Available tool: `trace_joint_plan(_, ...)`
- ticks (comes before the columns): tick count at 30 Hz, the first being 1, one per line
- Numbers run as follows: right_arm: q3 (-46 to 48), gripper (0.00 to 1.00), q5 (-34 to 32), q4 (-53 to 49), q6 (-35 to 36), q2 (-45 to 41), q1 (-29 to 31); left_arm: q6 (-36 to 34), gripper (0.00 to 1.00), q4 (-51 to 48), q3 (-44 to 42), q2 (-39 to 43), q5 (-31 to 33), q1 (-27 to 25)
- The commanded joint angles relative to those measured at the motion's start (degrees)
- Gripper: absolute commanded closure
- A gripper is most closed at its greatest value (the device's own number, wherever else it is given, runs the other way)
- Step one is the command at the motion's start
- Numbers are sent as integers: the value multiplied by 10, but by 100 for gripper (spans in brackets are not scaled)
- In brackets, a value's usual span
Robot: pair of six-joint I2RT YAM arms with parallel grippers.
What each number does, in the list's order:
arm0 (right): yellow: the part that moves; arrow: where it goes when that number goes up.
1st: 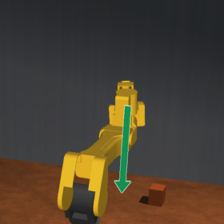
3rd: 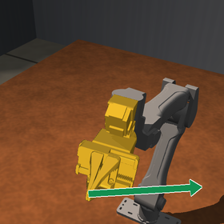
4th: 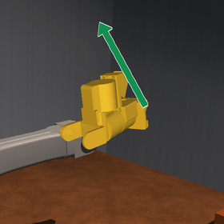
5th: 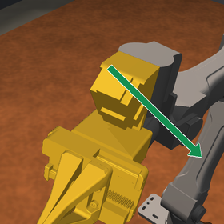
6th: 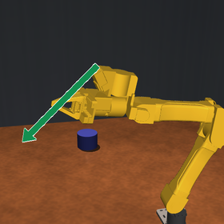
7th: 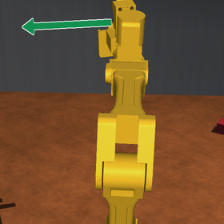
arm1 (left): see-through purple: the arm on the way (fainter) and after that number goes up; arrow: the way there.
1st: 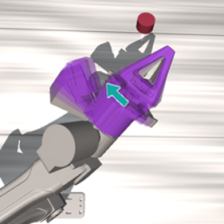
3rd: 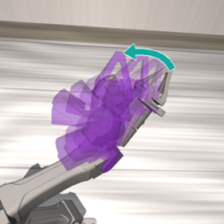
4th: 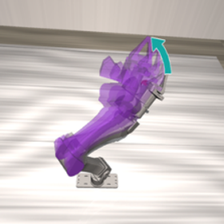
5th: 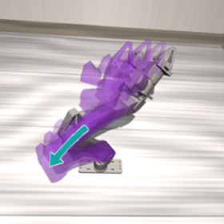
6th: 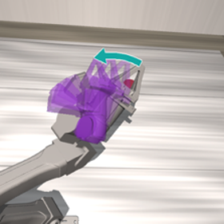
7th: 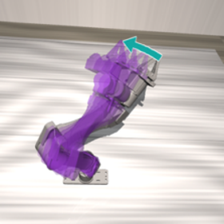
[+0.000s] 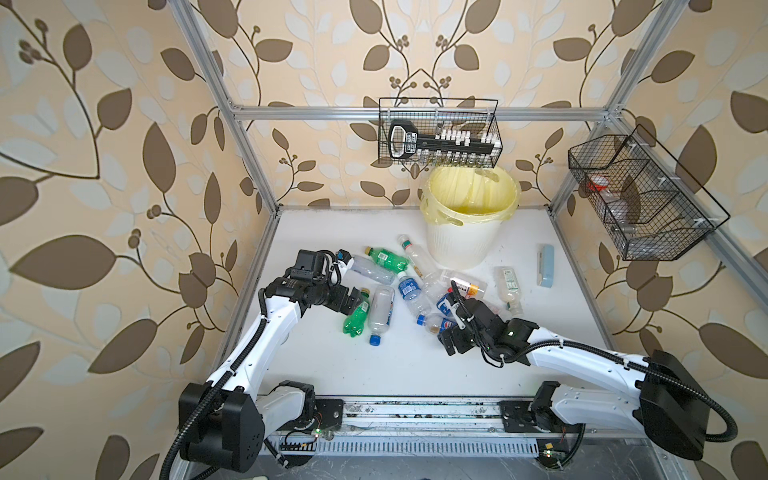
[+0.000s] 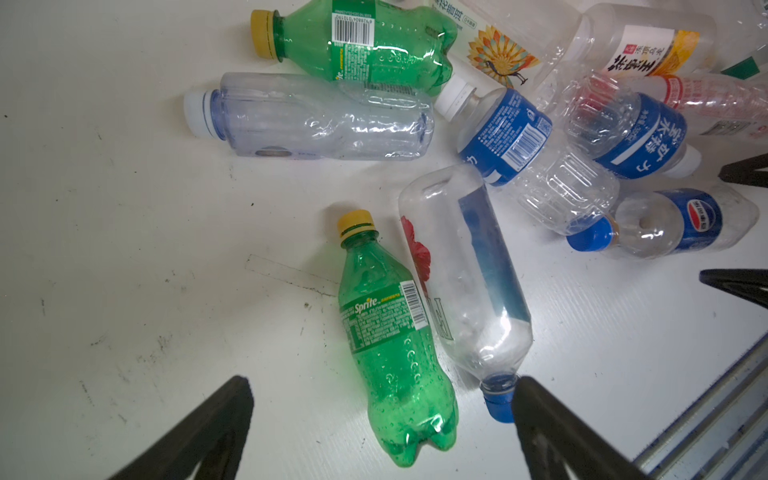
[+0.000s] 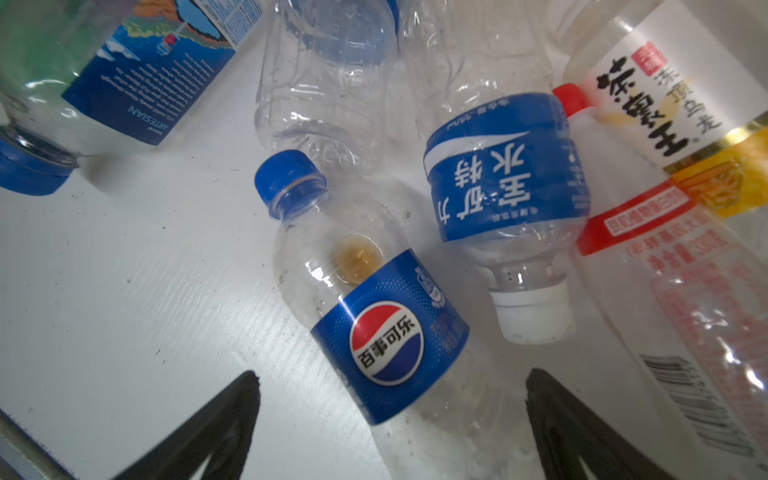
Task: Throw the plastic bottles in the bin
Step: 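Grasp the blue-labelled Pepsi bottle with right gripper while left gripper hovers over Sprite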
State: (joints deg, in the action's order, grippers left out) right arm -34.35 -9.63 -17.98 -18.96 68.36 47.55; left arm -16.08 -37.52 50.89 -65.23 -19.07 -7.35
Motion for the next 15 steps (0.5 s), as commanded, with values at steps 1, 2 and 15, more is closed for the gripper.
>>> trace_joint_plan(1, -19, 0, 6, 11, 21, 17, -3, -5, 1, -4, -7, -4, -13, 8)
trace_joint_plan(2, -19, 0, 6, 12, 21, 23, -3, -4, 1, -4, -8, -6, -12, 11)
trace_joint_plan(15, -1, 0, 1, 52, 2, 68, 20, -4, 1, 1, -14, -11, -18, 44)
